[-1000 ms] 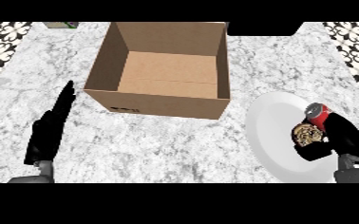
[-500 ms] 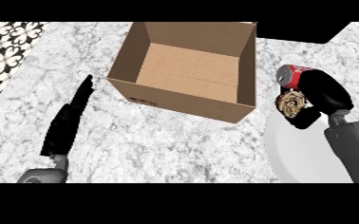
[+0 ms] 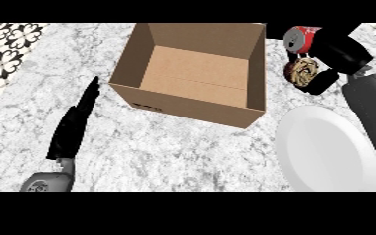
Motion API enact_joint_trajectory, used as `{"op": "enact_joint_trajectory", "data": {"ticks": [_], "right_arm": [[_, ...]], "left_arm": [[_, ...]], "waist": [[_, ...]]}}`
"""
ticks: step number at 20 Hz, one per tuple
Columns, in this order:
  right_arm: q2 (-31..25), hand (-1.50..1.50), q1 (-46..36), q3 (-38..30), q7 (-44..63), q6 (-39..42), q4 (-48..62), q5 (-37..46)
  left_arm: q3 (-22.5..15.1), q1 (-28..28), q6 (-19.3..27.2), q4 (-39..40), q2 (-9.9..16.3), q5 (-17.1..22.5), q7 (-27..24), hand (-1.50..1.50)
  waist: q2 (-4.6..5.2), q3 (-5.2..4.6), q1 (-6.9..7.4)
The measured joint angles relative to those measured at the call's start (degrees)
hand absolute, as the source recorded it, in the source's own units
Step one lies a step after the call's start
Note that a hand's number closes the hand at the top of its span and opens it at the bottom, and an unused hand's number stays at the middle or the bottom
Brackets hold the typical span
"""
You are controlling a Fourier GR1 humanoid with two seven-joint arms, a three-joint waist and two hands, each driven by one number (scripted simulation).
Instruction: Pick the cupcake from the plate and place it in the cardboard box
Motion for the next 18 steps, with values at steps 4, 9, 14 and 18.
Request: {"op": "enact_joint_trajectory", "data": {"ticks": [4, 9, 14, 18], "right_arm": [[1.96, 1.50, -5.88, -4.08, -9.33, 3.95, 5.51, -7.11], [3.88, 1.50, -13.01, -7.44, -17.46, 9.63, 12.59, -13.36], [7.11, 1.50, -20.00, -8.13, -18.53, 11.05, 18.22, -16.00], [10.24, 1.50, -24.89, -8.08, -16.93, 11.80, 21.36, -16.72]], "left_arm": [[0.93, -0.08, -0.02, 0.26, 0.53, 0.22, 0.25, 0.00], [1.13, 0.80, 0.69, 0.65, 0.19, -0.28, 0.00, 0.00], [2.15, 1.07, 0.78, 0.59, 0.41, 0.01, 0.55, 0.00], [2.80, 2.42, 0.78, 0.49, 0.35, 0.19, -0.26, 0.00]], "waist": [[-0.32, -0.02, -0.96], [-0.74, -0.10, -2.32], [-1.10, -0.16, -3.43], [-1.39, -0.21, -4.28]]}}
